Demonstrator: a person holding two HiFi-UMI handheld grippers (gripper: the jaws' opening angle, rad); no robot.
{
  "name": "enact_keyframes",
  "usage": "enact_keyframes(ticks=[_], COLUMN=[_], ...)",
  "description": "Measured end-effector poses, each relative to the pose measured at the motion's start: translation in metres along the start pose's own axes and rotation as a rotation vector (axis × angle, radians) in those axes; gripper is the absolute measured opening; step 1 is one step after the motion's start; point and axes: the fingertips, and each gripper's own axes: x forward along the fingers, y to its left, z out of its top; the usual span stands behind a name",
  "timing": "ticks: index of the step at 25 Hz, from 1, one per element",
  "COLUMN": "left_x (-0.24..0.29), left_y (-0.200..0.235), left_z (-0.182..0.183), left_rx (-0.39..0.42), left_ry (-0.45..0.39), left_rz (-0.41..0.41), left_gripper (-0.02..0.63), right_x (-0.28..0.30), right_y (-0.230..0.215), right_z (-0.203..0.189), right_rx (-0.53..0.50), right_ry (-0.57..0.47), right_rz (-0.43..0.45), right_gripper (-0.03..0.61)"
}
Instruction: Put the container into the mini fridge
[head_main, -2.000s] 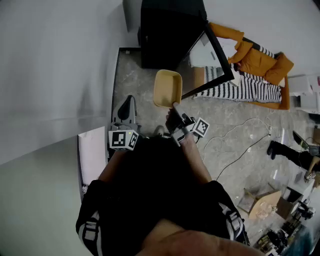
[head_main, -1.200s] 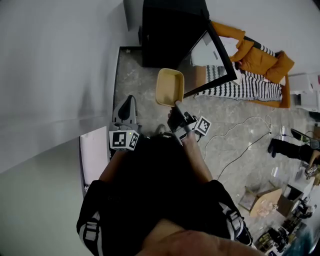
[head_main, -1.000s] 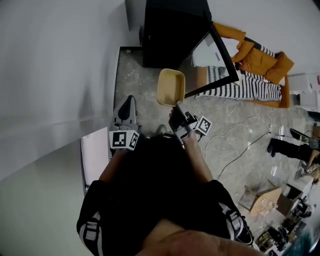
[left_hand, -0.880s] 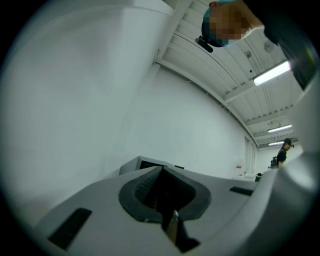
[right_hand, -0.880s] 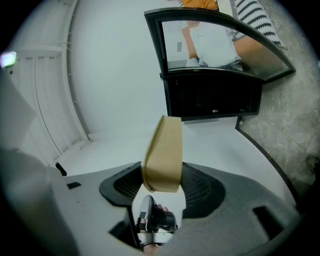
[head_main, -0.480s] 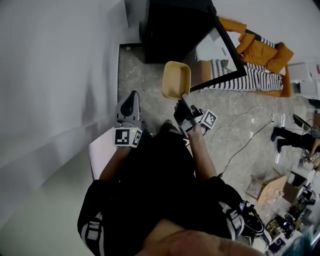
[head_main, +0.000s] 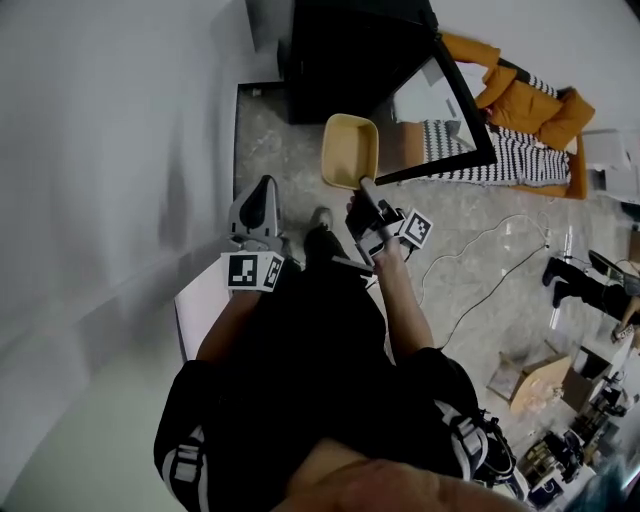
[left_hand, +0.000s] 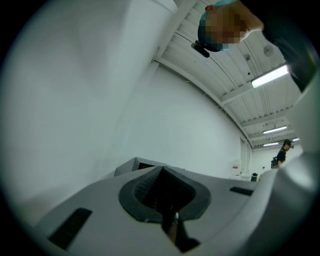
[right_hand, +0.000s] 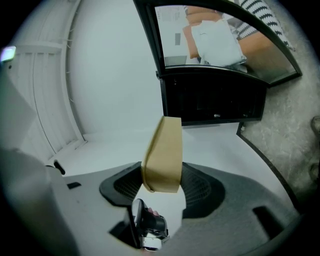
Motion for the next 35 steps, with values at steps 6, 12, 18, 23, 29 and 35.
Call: enact_keyframes(ticks=[6, 12, 18, 23, 29, 35], left_x=[0.048, 0.093, 0.121, 0.143, 0.183, 0.254], left_y=[-0.018, -0.038, -0.055, -0.051, -0.025, 0.031], left_z=[-0.006, -0.017, -0.027, -0.028, -0.041, -0.090], left_rx=[0.008, 0.012, 0.013, 0.024, 0.028, 0.010], left_ry=[0.010, 0.027, 0.033, 0.031, 0.010, 0.005], left_rz=[0.024, 0.047, 0.055, 0.054, 0.023, -0.038], left_gripper=[0.006, 0.006, 0.006, 0.006, 0.005, 0.005], right_x=[0.019, 0.035, 0.052, 0.067, 0.096, 0.157], right_y=[-0.010, -0.025, -0.039, -0.055, -0.083, -0.147], right_z=[0.050, 0.092, 0.118, 0.137, 0.155, 0.203], right_rx=[-0.009, 0.006, 0.013, 0.012, -0.021, -0.078], right_ry=[0.036, 0.063, 0.089, 0.074, 0.057, 0.009], right_rz=[-0.010, -0.018, -0.021, -0.039, -0.064, -0.100], right_gripper=[0.225, 0.225, 0.225, 0.225, 0.225, 0.225])
